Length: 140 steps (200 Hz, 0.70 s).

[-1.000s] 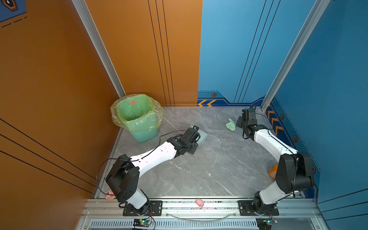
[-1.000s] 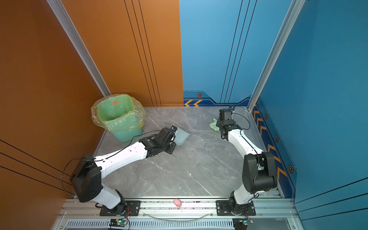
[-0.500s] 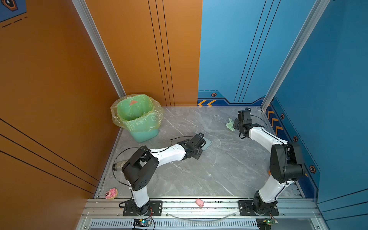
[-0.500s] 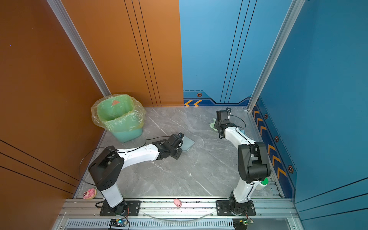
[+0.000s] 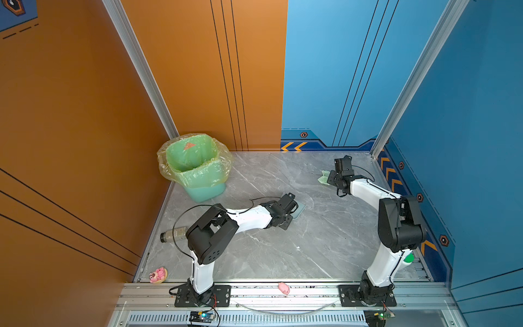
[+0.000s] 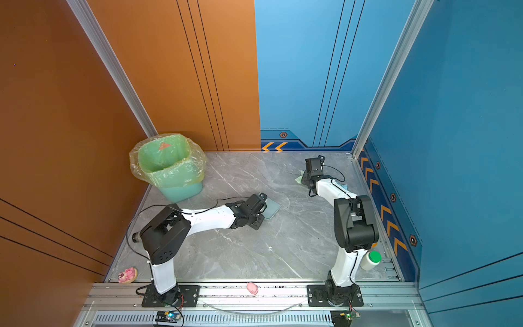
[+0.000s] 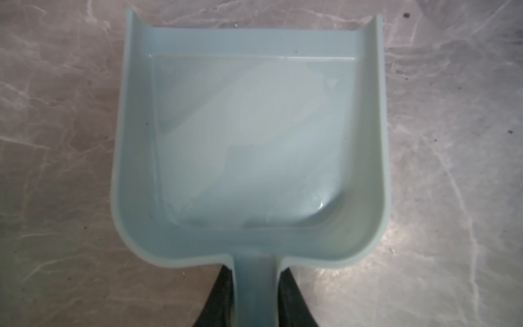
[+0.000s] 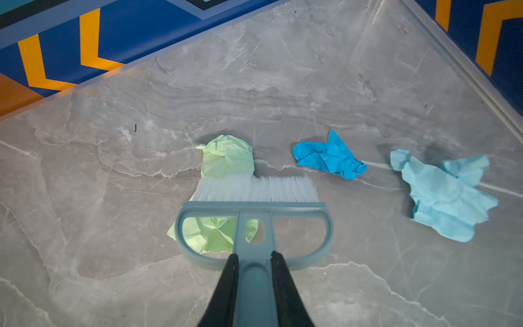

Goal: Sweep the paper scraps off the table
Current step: 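Sweep the light green scrap toward the dustpan with the right gripper's brush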

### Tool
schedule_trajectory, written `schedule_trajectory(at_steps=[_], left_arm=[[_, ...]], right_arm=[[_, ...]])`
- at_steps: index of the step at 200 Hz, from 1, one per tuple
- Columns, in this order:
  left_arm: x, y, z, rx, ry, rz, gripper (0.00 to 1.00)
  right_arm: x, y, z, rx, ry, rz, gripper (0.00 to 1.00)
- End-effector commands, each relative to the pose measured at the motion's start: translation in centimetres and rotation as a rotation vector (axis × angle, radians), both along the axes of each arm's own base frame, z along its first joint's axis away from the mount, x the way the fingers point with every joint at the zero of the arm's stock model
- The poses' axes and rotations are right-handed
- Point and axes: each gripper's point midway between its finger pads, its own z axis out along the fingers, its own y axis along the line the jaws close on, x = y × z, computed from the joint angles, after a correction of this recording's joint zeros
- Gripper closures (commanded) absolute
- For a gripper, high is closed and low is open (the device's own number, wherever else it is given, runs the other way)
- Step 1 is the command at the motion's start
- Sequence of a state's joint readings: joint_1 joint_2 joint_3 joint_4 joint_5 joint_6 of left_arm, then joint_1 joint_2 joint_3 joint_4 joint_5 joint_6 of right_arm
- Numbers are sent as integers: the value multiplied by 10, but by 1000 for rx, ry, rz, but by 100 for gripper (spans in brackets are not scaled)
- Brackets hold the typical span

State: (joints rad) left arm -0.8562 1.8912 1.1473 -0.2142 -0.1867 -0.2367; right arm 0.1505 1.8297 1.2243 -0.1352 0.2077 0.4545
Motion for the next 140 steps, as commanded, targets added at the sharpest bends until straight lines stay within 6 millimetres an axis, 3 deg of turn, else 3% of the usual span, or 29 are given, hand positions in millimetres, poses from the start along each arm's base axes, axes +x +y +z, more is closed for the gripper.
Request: schedule_trajectory(at_steps=[1,48,108,140], left_arm=[[-3,-3,-4,16,14,3,100],[-3,-2,-4,24,16,2,100],[-3,-4,-6,30,24,-6,100],[-3,-6,-6,27,26,-7,100]], right_arm=[[-11,14,-17,38,37,27,100],[-44,39,-25,64,95,115,100],[-96,94,-22,127,208,342,100],[-110,125,-16,192,242,489,100]])
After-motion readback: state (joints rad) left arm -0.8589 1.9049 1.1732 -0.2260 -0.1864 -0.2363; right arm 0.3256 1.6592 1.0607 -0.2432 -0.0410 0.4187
